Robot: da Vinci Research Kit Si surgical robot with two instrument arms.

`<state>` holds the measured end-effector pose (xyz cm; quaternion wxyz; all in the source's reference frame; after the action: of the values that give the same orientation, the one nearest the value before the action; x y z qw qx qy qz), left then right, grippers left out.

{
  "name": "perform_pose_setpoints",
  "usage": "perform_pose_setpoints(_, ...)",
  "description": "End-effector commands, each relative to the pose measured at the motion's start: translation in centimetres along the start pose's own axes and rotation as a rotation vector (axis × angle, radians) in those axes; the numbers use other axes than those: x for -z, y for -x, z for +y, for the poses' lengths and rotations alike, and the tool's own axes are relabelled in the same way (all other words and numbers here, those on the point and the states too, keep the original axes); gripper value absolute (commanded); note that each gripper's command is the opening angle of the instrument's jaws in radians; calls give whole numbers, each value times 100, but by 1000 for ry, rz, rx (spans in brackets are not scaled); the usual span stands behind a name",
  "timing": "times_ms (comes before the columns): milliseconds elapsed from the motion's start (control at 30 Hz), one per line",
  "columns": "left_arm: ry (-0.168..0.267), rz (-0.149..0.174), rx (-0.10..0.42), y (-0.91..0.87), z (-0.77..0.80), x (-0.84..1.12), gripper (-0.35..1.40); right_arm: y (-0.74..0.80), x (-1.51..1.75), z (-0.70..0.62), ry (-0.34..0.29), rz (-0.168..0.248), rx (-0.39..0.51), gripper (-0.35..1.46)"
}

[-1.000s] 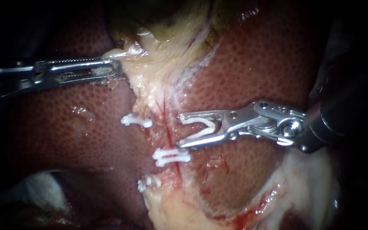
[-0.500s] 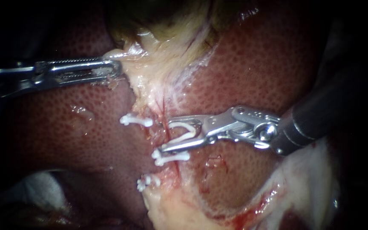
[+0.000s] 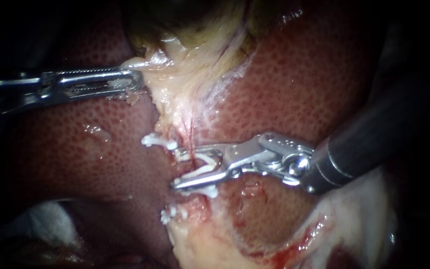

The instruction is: Clipping third clip right tube

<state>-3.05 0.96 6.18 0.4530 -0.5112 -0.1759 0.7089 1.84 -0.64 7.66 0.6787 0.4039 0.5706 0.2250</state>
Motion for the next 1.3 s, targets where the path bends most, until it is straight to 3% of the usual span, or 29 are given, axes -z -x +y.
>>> perform_pose_setpoints(33, 0, 0, 0, 0, 0, 0, -35, 0, -1, -1, -3, 1, -5, 49)
perform_pose_setpoints(333, 0, 0, 0, 0, 0, 0, -35, -1, -3, -5, -24, 10, -27, 49)
perform_pose_setpoints(533, -1, 0, 0, 0, 0, -1, -35, -2, -9, -13, -85, -13, -32, 45)
perform_pose_setpoints(700, 2, 0, 0, 0, 0, -2, -35, -5, -17, -13, -93, 12, -37, 44)
perform_pose_setpoints(1300, 2, 0, 0, 1, 1, -2, -35, -8, -15, 1, -46, 38, -69, 33)
